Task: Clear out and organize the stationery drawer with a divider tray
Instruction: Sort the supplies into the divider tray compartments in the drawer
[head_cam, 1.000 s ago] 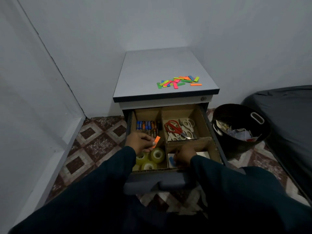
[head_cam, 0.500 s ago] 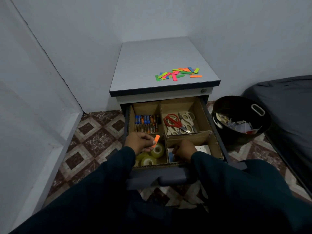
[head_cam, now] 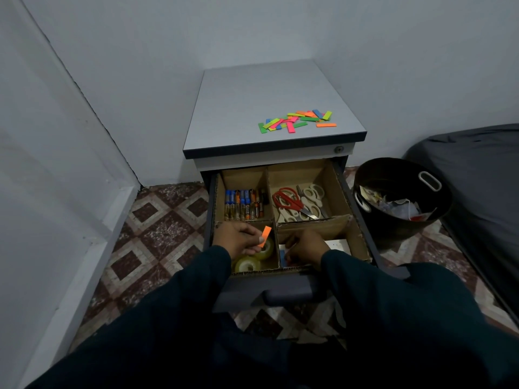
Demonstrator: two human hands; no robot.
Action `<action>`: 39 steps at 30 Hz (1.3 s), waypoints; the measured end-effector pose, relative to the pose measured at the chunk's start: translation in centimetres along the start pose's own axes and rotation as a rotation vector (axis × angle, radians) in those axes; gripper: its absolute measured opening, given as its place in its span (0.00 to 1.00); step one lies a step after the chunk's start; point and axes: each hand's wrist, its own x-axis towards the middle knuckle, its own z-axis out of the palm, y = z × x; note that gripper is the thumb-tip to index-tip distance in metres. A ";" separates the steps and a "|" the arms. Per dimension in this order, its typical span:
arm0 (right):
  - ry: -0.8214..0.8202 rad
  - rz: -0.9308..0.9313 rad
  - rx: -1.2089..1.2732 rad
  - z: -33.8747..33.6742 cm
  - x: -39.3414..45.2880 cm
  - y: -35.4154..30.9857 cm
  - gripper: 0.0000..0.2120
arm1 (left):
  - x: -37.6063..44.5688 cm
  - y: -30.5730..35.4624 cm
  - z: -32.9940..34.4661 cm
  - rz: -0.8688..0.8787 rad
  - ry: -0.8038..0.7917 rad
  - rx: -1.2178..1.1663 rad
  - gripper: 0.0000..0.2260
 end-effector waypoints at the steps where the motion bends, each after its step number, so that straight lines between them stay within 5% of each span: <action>1: -0.004 0.002 0.006 -0.1 -0.1 0.0 0.13 | 0.0 0.0 0.1 -0.003 0.002 -0.005 0.05; 4: 0.030 0.014 0.068 -0.2 -0.5 -0.2 0.08 | 0.1 0.0 0.3 -0.013 0.002 -0.035 0.04; 13: -0.007 -0.106 0.864 -1.4 -3.2 -1.6 0.05 | 0.3 1.1 1.4 -0.068 -0.028 -0.207 0.03; 22: 0.021 -0.124 0.959 -1.7 -3.4 -2.4 0.07 | 0.0 1.9 2.6 -0.057 -0.046 -0.227 0.03; 25: 0.029 -0.062 0.900 -2.0 -3.2 -2.2 0.07 | 0.1 1.6 2.7 0.017 0.022 -0.039 0.02; 30: 0.057 0.056 0.559 -2.7 -2.4 -1.0 0.08 | 0.3 0.0 1.0 0.410 0.331 0.510 0.08; 36: 0.042 0.102 0.114 -1.7 -0.7 -0.9 0.11 | 1.2 -3.3 -1.8 0.657 0.327 1.089 0.17; 39: 0.080 0.073 -0.030 -0.9 -0.3 -0.7 0.05 | 1.2 -4.4 -2.2 0.715 0.330 1.175 0.18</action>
